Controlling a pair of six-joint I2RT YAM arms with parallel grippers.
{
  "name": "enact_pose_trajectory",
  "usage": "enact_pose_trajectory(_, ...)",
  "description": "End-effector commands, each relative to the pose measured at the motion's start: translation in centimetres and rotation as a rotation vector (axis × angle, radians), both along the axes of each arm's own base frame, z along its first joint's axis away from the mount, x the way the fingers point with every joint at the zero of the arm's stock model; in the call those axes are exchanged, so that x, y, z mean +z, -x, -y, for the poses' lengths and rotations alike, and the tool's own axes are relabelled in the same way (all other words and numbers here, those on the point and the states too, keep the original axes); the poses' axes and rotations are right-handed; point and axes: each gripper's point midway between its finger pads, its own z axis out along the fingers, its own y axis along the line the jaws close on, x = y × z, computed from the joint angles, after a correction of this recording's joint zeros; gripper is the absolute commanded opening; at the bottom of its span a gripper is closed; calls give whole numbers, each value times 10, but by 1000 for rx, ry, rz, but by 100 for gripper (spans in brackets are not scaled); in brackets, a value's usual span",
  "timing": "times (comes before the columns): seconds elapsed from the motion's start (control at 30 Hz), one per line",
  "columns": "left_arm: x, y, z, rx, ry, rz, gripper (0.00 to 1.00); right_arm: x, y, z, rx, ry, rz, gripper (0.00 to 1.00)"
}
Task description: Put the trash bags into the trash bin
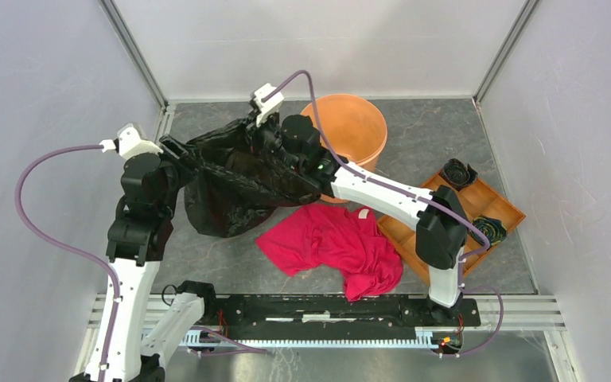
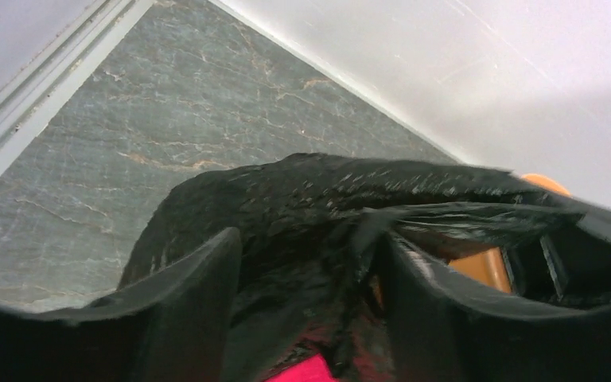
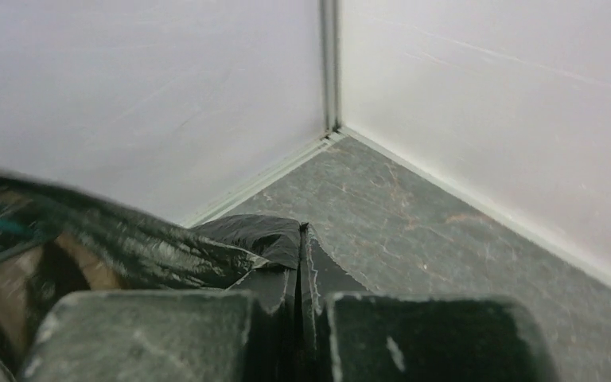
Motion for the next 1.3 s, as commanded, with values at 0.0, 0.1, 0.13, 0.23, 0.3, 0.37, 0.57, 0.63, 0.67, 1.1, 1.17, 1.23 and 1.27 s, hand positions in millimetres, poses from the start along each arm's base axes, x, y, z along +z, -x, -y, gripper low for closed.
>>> enact_pose_trajectory(0.0,17,9,4,-44,-13,37,80,9,-9,24,-104,-113,-136,0)
enact_pose_trajectory(0.1,19,20,5,-41,17,56,94,11,-8,38,-144,-147,-111,0)
enact_pose_trajectory(0.13,19,24,5,-45,26,64,96,12,-10,42,-161,-145,-109,0)
enact_pose_trajectory(0.23,18,32,6,-49,45,83,100,9,-18,48,-218,-124,-117,0)
enact_pose_trajectory(0.3,14,34,6,-48,55,82,100,3,-23,50,-252,-107,-118,0)
enact_pose_trajectory(0.37,11,34,8,-53,67,76,100,-3,-29,54,-291,-97,-120,0)
enact_pose_trajectory(0.57,-13,37,22,-104,141,17,100,-16,-41,56,-362,-65,-130,0)
enact_pose_trajectory(0.63,-36,41,28,-122,171,-32,100,-19,-45,58,-383,-57,-130,0)
enact_pose_trajectory(0.67,-45,44,31,-132,185,-49,100,-20,-47,57,-387,-51,-129,0)
enact_pose_trajectory(1.1,-112,69,150,-789,562,-82,100,-28,-54,56,-390,-43,-147,0)
enact_pose_trajectory(1.17,-126,70,165,-856,620,-105,100,-28,-53,54,-378,-45,-151,0)
enact_pose_trajectory(1.23,-142,65,172,-818,531,-142,100,-27,-52,52,-370,-50,-152,0)
enact_pose_trajectory(1.27,-151,64,175,-787,478,-169,100,-27,-52,52,-368,-49,-153,0)
